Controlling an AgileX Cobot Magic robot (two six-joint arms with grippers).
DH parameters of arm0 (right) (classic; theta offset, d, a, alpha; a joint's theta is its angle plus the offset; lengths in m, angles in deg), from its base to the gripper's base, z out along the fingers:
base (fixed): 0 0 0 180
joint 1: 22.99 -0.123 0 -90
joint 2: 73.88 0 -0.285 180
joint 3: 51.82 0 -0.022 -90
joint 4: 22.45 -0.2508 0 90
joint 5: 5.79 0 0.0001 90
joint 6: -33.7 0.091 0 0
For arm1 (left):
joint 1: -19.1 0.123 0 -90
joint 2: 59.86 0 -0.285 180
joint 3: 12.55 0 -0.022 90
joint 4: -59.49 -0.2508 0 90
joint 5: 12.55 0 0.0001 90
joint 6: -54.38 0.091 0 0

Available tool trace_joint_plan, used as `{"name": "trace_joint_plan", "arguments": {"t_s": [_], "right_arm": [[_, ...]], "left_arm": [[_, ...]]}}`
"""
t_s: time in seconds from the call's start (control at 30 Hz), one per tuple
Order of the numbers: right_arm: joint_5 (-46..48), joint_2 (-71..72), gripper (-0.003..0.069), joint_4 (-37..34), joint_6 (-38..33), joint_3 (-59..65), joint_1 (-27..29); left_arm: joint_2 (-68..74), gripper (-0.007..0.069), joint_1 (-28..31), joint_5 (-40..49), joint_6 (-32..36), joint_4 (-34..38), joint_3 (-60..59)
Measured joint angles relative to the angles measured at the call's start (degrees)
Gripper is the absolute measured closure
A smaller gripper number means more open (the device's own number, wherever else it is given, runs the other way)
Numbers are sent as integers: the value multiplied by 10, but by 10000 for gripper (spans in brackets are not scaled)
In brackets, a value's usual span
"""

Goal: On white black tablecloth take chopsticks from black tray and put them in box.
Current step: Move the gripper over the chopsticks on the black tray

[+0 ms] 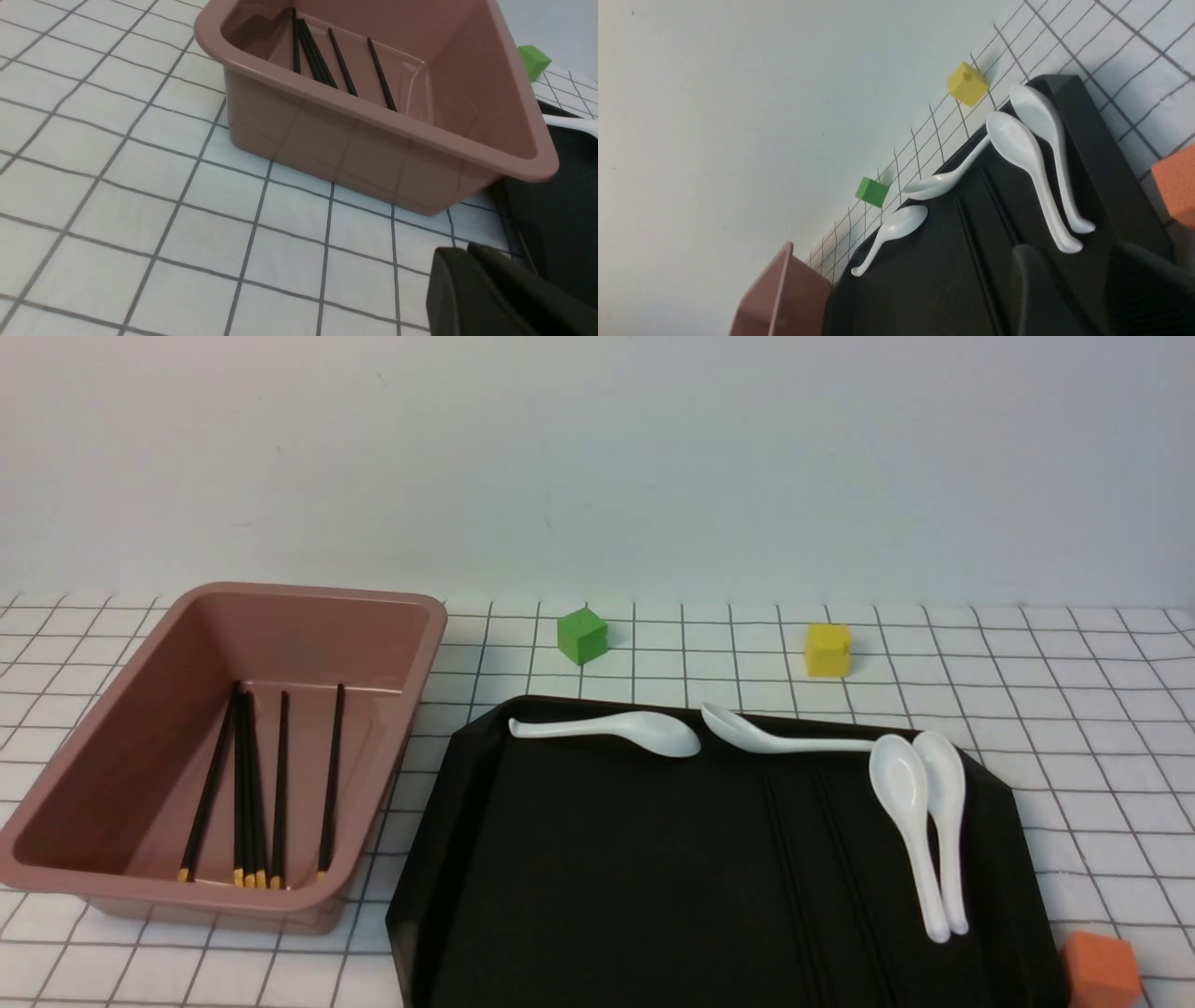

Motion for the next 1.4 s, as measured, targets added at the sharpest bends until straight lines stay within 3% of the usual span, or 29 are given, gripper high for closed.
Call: {"name": "trace_joint_plan", "arguments": {"t_s": [0.07,0.27,0.43,0.53,0.6,0.73,0.9,1.03,1.13,1.3,1.4], "right_arm": [[-9,0,454,13,-16,-12,0],[-6,-93,657,103,-116,-158,0],[170,-286,659,204,-120,-264,0],[254,-423,655,222,-116,-293,0],[269,-465,654,214,-123,-302,0],[300,-615,641,103,-238,-346,-14],[303,-730,627,-3,-335,-408,-101],[298,-822,613,20,-305,-475,-184],[296,-885,580,89,-233,-529,-241],[293,-955,487,197,-110,-579,-293],[277,-997,389,266,-31,-597,-307]], "left_arm": [[0,595,0,0,0,0,0],[0,595,0,0,0,0,0],[0,589,0,0,0,0,0],[0,586,0,0,0,0,0],[0,585,0,0,0,0,0],[0,585,0,0,0,0,0],[0,575,0,0,0,0,0],[0,569,0,0,0,0,0],[0,566,0,0,0,0,0],[0,561,0,0,0,0,0],[0,554,0,0,0,0,0]]}}
